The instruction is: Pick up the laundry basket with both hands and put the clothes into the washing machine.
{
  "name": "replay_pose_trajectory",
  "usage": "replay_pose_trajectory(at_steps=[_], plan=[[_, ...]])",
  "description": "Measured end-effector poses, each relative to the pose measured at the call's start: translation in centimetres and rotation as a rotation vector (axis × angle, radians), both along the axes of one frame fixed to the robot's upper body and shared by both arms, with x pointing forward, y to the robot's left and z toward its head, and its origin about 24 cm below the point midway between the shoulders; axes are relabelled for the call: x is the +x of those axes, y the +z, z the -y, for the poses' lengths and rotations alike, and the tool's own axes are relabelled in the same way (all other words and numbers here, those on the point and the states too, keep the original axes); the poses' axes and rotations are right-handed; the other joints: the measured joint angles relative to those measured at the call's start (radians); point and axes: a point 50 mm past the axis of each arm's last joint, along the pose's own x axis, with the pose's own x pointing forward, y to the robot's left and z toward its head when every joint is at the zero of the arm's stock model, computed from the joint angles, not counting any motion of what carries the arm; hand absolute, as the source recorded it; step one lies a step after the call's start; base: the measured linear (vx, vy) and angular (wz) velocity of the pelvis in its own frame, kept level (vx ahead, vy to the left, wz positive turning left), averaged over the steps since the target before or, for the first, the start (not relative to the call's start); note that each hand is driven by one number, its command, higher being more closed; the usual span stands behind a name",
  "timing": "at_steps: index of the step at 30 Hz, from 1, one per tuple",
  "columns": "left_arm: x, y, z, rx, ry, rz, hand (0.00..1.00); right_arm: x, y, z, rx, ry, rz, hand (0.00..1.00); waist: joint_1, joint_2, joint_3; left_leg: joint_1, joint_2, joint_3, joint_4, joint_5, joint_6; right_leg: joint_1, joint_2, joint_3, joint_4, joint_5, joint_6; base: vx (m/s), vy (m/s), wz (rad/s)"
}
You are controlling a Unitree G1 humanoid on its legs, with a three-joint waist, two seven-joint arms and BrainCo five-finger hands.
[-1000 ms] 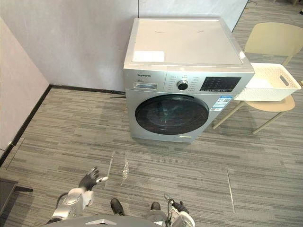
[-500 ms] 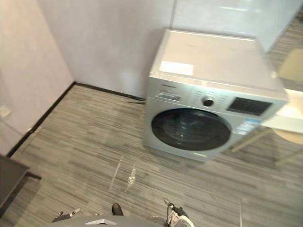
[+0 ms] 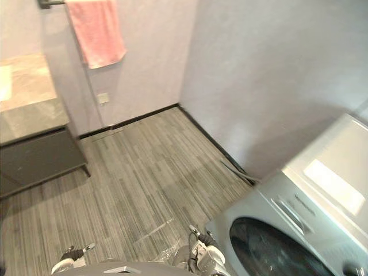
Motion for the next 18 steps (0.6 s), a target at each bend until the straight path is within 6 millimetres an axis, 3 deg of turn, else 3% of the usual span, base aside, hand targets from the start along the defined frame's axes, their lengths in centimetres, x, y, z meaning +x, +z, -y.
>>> replay_pose_trajectory(at_steps=[1,2,4,5,6,7,8,9,11,12,14,15,16,18], plan=[[-0.2,0.1,-0.2,0.009,0.005,0.001,0.00,0.1,0.0,-0.4,0.011,0.002,0.002,0.00,0.003,-0.011,-0.004,-0.005,0.020,-0.007,0.023,-0.024,-0.032,0.014,-0.001,-0.050,-0.028,0.020,0.017,0.08,-0.551,0.75],[-0.9,-0.1,-0.1,0.007,0.020,-0.008,0.00,0.3,0.0,-0.6,0.013,0.018,0.005,0.00,0.017,-0.009,-0.012,-0.005,0.060,-0.025,0.042,-0.054,-0.071,0.036,0.013,-0.126,-0.020,-0.078,0.060,0.07,-0.708,0.48],[-2.1,-0.3,0.2,-0.014,0.106,-0.021,0.00,2.0,0.7,-0.4,0.002,0.038,0.048,0.00,0.039,0.022,-0.027,-0.012,0.173,-0.028,0.025,-0.044,-0.119,0.052,0.097,-0.203,-0.053,-0.228,0.026,0.02,-0.716,-0.03],[-2.2,-0.5,0.7,-0.031,0.135,-0.023,0.00,2.5,0.9,-0.2,-0.003,0.046,0.059,0.00,0.039,0.041,-0.021,-0.032,0.201,-0.039,0.043,-0.024,-0.115,0.043,0.128,-0.222,-0.041,-0.229,0.007,-0.03,-0.658,0.06],[-2.5,-0.6,1.3,-0.060,0.209,-0.018,0.00,2.8,1.0,0.3,-0.023,0.057,0.061,0.00,0.033,0.058,-0.028,-0.084,0.223,-0.050,0.088,0.049,-0.052,0.038,0.165,-0.249,-0.052,-0.226,-0.030,-0.03,-0.591,0.29],[-2.7,-0.6,1.3,-0.079,0.283,-0.005,0.00,2.8,1.1,0.9,-0.040,0.060,0.059,0.00,0.037,0.056,-0.027,-0.124,0.239,-0.010,0.130,0.151,0.035,0.060,0.186,-0.275,-0.089,-0.205,-0.067,-0.02,-0.683,0.35],[-2.8,-0.6,1.2,-0.085,0.314,-0.003,0.00,2.6,1.0,1.1,-0.035,0.071,0.044,0.00,0.037,0.057,-0.026,-0.141,0.256,0.041,0.145,0.198,0.059,0.080,0.196,-0.288,-0.121,-0.190,-0.084,0.00,-0.546,0.41],[-2.9,-0.6,1.1,-0.093,0.349,0.003,0.00,2.0,0.5,0.3,-0.018,0.111,0.008,0.00,0.037,0.052,-0.021,-0.180,0.299,0.188,0.190,0.238,0.068,0.130,0.212,-0.327,-0.188,-0.157,-0.117,0.00,-0.506,0.58],[-2.7,-0.5,0.7,-0.083,0.340,0.010,0.00,1.5,0.0,-0.7,0.015,0.112,-0.026,0.00,0.035,0.045,-0.017,-0.210,0.341,0.427,0.295,0.197,0.060,0.201,0.229,-0.386,-0.305,-0.103,-0.145,-0.02,-0.385,0.68],[-2.6,-0.5,0.8,-0.083,0.325,0.009,0.00,1.4,-0.1,-0.9,0.027,0.115,-0.033,0.00,0.039,0.046,-0.015,-0.208,0.342,0.523,0.318,0.172,0.041,0.221,0.240,-0.399,-0.352,-0.078,-0.148,-0.02,-0.313,0.45],[-2.5,-0.6,1.2,-0.094,0.312,0.005,0.00,1.8,0.0,-1.1,0.036,0.103,-0.022,0.00,0.047,0.059,-0.006,-0.180,0.275,0.625,0.316,0.100,-0.017,0.229,0.255,-0.434,-0.417,-0.037,-0.163,-0.02,-0.258,0.44],[-2.5,-0.6,1.3,-0.100,0.300,0.000,0.00,1.7,0.0,-0.9,0.039,0.085,-0.020,0.00,0.043,0.063,-0.001,-0.153,0.239,0.657,0.284,0.078,-0.017,0.232,0.257,-0.457,-0.435,-0.026,-0.172,-0.03,-0.151,0.72],[-2.6,-0.7,1.4,-0.103,0.285,-0.013,0.00,1.6,0.0,-0.6,0.045,0.047,-0.021,0.00,0.035,0.066,0.009,-0.093,0.202,0.719,0.187,0.067,-0.001,0.240,0.258,-0.488,-0.451,-0.020,-0.172,-0.02,-0.093,0.84],[-2.6,-0.9,1.9,-0.118,0.282,-0.027,0.00,1.6,0.0,-0.1,0.051,-0.015,-0.014,0.00,0.028,0.073,0.020,0.015,0.156,0.745,-0.053,0.058,0.016,0.249,0.262,-0.524,-0.471,-0.006,-0.166,-0.03,-0.021,0.68]])
